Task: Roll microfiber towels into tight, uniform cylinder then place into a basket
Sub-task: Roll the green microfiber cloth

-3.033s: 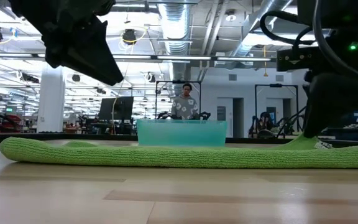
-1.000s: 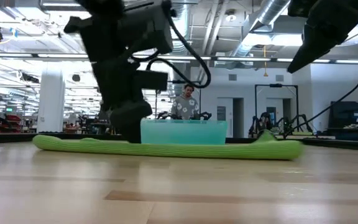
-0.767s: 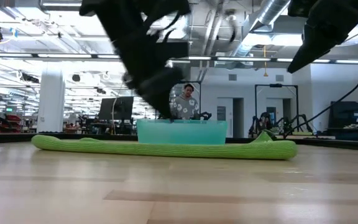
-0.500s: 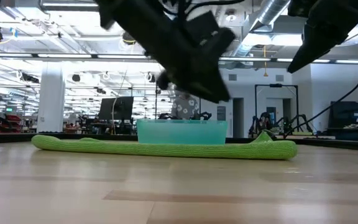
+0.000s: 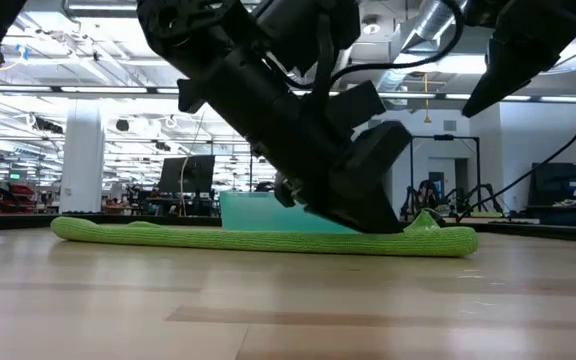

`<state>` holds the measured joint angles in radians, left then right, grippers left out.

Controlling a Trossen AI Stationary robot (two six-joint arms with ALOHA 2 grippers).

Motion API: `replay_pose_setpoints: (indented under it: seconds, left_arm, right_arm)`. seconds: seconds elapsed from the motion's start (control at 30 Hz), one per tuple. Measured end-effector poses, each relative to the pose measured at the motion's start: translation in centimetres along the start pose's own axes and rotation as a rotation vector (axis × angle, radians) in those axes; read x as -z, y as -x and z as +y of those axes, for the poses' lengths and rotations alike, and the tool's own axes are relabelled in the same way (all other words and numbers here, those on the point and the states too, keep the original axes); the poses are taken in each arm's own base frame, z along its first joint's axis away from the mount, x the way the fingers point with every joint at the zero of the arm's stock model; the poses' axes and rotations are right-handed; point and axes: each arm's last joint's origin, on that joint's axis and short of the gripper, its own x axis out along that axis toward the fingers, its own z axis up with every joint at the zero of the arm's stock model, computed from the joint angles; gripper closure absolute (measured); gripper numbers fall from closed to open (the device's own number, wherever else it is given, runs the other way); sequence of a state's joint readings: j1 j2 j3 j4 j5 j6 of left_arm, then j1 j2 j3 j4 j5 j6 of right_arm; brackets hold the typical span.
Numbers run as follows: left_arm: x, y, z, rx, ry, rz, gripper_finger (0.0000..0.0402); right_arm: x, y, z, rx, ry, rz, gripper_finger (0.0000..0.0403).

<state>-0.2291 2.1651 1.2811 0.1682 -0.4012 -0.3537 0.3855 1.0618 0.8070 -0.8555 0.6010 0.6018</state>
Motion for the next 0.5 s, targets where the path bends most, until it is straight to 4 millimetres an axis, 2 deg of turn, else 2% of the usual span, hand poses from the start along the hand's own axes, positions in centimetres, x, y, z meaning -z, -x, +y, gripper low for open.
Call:
replay_pose_setpoints:
  seconds: [0.17, 0.5]
  left_arm:
    - [0.2, 0.0, -0.1, 0.07, -0.035, 0.049, 0.0288]
    - [1.0, 0.5, -0.4, 0.338, -0.103, 0.248, 0.0288]
  right_arm:
    - [0.0, 0.0, 0.0, 0.0, 0.0, -0.001, 0.0283]
    - [0.0, 0.0, 0.0, 0.0, 0.0, -0.001, 0.0283]
